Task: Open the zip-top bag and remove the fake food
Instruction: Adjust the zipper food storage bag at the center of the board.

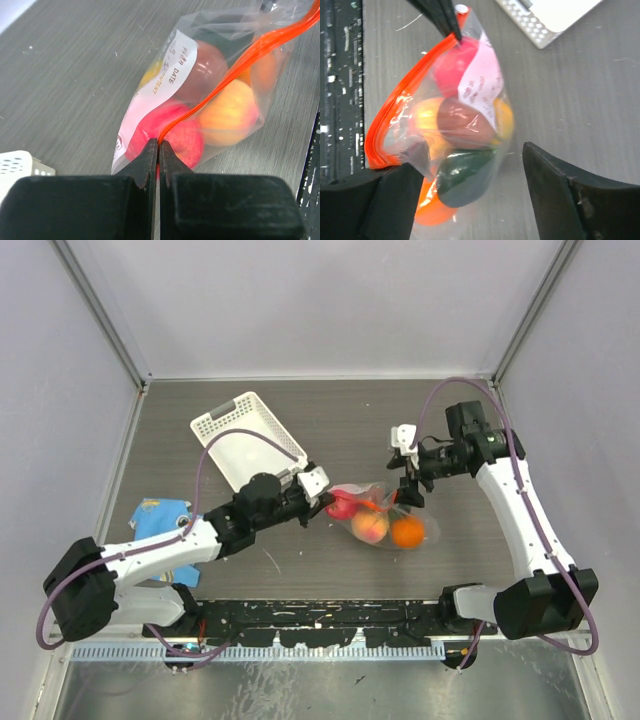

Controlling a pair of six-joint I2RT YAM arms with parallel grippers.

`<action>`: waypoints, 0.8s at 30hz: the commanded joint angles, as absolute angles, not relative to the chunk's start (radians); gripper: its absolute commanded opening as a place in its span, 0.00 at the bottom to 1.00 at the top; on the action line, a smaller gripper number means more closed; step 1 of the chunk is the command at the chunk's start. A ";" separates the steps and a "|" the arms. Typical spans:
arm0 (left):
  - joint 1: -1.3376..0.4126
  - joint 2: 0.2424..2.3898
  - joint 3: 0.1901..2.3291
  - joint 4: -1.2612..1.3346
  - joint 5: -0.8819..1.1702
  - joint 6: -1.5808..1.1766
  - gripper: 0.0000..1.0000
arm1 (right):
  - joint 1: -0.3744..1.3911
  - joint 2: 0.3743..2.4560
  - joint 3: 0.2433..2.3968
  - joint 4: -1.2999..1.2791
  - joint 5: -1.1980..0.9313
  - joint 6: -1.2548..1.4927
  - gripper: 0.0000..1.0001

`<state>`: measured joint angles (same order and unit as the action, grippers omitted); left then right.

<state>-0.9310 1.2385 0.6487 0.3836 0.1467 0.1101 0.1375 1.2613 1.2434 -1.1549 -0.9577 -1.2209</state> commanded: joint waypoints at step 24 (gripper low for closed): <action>-0.914 1.330 1.248 -0.349 0.148 -0.029 0.00 | 0.123 1.243 1.692 -1.395 -0.837 -1.091 0.95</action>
